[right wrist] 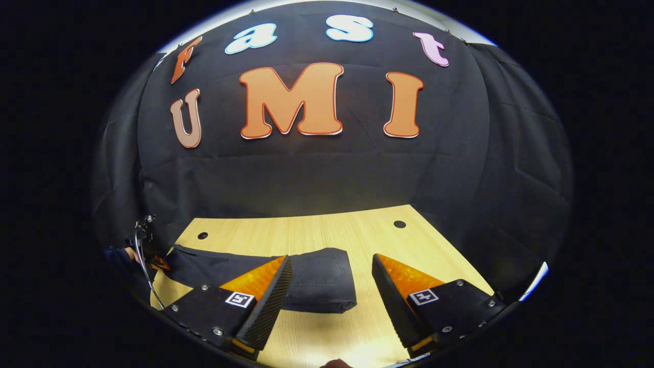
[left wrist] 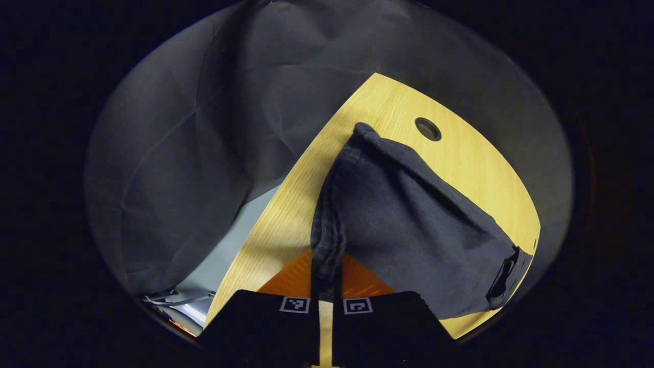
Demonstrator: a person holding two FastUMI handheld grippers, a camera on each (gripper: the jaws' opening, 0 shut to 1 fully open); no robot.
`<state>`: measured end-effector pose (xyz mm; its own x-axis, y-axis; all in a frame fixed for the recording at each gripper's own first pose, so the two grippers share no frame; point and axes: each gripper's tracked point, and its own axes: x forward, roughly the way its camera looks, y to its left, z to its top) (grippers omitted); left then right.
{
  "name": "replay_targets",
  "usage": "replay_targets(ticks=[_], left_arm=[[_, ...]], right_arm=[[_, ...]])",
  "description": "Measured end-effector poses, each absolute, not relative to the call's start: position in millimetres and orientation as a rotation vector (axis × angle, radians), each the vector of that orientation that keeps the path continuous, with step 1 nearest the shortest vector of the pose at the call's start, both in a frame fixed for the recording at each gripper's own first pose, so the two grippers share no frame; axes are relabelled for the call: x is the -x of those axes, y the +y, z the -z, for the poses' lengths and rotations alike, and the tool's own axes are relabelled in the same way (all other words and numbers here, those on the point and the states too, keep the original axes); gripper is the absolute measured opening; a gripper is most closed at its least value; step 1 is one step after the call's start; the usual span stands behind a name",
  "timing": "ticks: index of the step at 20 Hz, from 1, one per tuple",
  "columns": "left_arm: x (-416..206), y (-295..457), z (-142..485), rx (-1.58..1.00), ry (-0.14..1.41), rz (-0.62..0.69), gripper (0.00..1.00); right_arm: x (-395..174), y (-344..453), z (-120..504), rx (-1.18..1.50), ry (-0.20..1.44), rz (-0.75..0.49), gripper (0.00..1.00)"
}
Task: Grasp the waist and the cuffs of the jeans and fold them to make the two legs overlap; first hold the waist and fold one-third of the jeans toward the cuffs, then hold the cuffs and fold the remaining one-third in the same direction to finish folding.
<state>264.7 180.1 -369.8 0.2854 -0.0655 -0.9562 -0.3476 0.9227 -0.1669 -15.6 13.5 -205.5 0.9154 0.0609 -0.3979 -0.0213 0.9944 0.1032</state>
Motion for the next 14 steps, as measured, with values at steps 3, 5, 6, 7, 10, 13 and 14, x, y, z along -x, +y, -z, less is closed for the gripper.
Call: replay_targets(ticks=[3,5,6,7,10,13,14], left_arm=[[-270,178,336,0.394,1.150,-0.169,0.10],[-267,174,302,0.380,1.078,-0.132,0.10],[-267,172,286,0.374,1.050,-0.115,0.10],[-270,170,269,0.371,1.021,-0.101,0.10],[-269,156,219,0.365,0.958,-0.050,0.09],[-265,130,193,0.383,0.915,0.010,0.09],[-265,121,181,0.389,0.901,0.033,0.09]], right_arm=[[5,6,204,-0.101,0.405,-0.055,0.94],[-6,6,201,-0.105,0.393,-0.077,0.95],[-10,6,199,-0.102,0.386,-0.085,0.95],[-15,7,199,-0.103,0.384,-0.099,0.95],[-25,11,198,-0.117,0.379,-0.137,0.95],[-32,11,200,-0.117,0.378,-0.160,0.95],[-33,9,201,-0.119,0.380,-0.169,0.95]])
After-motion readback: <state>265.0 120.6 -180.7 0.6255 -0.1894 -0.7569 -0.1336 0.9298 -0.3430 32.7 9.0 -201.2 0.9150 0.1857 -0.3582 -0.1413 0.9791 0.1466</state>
